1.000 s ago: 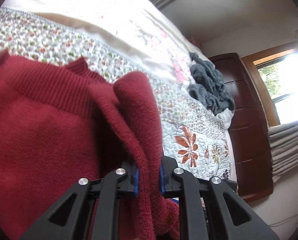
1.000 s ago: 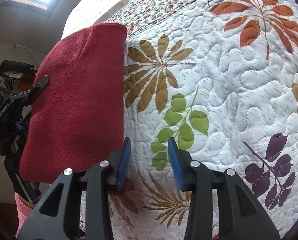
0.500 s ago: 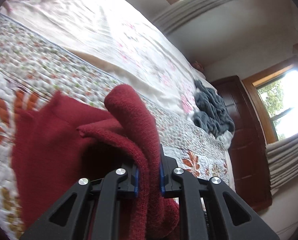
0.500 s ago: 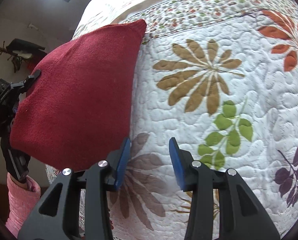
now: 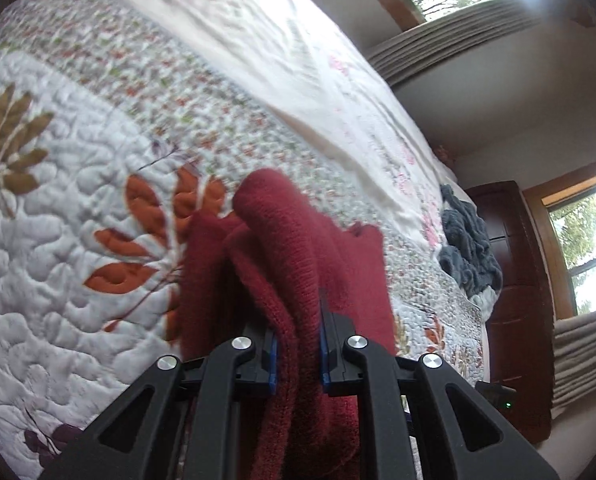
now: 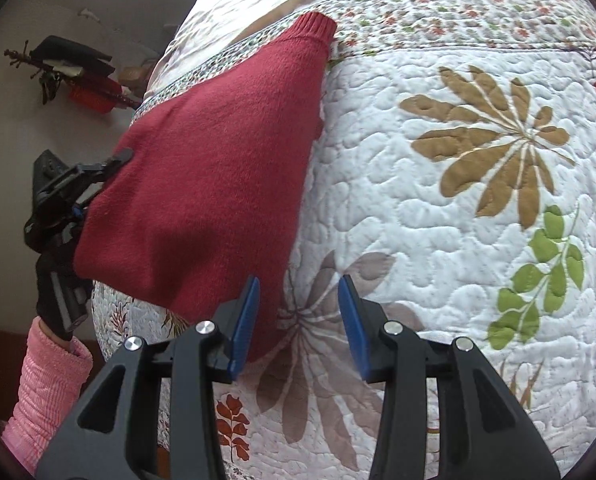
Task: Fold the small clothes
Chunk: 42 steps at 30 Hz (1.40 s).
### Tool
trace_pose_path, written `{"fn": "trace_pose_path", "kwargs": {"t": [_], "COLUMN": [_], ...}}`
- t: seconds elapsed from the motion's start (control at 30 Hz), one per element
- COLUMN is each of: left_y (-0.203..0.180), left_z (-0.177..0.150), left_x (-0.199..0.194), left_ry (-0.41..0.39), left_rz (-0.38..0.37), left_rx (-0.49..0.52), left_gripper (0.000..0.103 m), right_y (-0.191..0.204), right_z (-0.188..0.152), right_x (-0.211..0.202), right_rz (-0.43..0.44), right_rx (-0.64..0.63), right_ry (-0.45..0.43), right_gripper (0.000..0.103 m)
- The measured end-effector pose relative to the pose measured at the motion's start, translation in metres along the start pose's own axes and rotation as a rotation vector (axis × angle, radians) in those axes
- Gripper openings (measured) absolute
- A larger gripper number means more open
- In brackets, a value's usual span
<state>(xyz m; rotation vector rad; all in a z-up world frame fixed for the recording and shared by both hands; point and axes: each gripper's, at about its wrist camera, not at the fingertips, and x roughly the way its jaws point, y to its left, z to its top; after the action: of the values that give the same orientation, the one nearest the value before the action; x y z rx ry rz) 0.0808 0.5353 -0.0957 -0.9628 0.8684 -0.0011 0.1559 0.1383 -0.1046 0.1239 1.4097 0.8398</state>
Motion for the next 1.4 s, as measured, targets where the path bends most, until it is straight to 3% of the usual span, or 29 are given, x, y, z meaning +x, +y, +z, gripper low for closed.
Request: {"fn": "trace_pose_path", "kwargs": {"t": [0.23, 0.33, 0.43, 0.6, 0.73, 0.8, 0.83, 0.9, 0.93, 1.07, 1.13, 1.27, 1.4], "left_y": [0.033, 0.032, 0.022, -0.008, -0.018, -0.014, -0.013, -0.006, -0.004, 0.009, 0.013, 0.027, 0.038], "left_z": [-0.013, -0.018, -0.030, -0.065, -0.088, -0.095, -0.096, -0.096, -0.097, -0.092, -0.092, -0.099, -0.105], "left_x": [0.020, 0.002, -0.031, -0.064, -0.049, -0.037, -0.032, -0.021, -0.019, -0.033, -0.037, -0.025, -0.014], "left_ry": [0.054, 0.034, -0.016, -0.011, 0.063, 0.089, 0.097, 0.131, 0.136, 0.121, 0.123, 0.169, 0.184], "left_rz": [0.003, 0.007, 0.037, 0.010, 0.026, 0.066, 0.071, 0.085, 0.079, 0.005, 0.005, 0.032, 0.030], "left_rx": [-0.043, -0.047, 0.006, 0.094, 0.130, 0.129, 0.120, 0.087, 0.076, 0.026, 0.033, 0.036, 0.027], "left_gripper": [0.017, 0.021, 0.022, 0.042, 0.047, 0.045, 0.039, 0.015, 0.011, 0.010, 0.009, 0.010, 0.011], "right_y": [0.015, 0.019, 0.024, 0.024, 0.021, 0.019, 0.018, 0.019, 0.020, 0.027, 0.023, 0.009, -0.010], "right_z": [-0.005, -0.004, -0.004, -0.008, -0.009, -0.009, -0.008, -0.005, -0.002, 0.002, 0.001, -0.008, -0.018], "right_x": [0.015, 0.020, 0.025, 0.039, 0.055, 0.060, 0.063, 0.062, 0.059, 0.027, 0.017, 0.030, 0.048], "right_rz": [-0.001, 0.003, 0.026, 0.075, 0.109, 0.117, 0.125, 0.141, 0.147, 0.194, 0.226, 0.170, 0.168], "right_rx": [-0.019, -0.021, -0.021, 0.018, 0.063, 0.077, 0.081, 0.087, 0.082, 0.029, 0.036, 0.030, 0.079], "right_ry": [0.036, 0.040, 0.050, 0.074, 0.113, 0.135, 0.147, 0.160, 0.162, 0.113, 0.106, 0.141, 0.160], "right_gripper": [0.043, 0.050, 0.050, 0.053, 0.054, 0.052, 0.044, 0.032, 0.024, 0.018, 0.017, 0.017, 0.019]}}
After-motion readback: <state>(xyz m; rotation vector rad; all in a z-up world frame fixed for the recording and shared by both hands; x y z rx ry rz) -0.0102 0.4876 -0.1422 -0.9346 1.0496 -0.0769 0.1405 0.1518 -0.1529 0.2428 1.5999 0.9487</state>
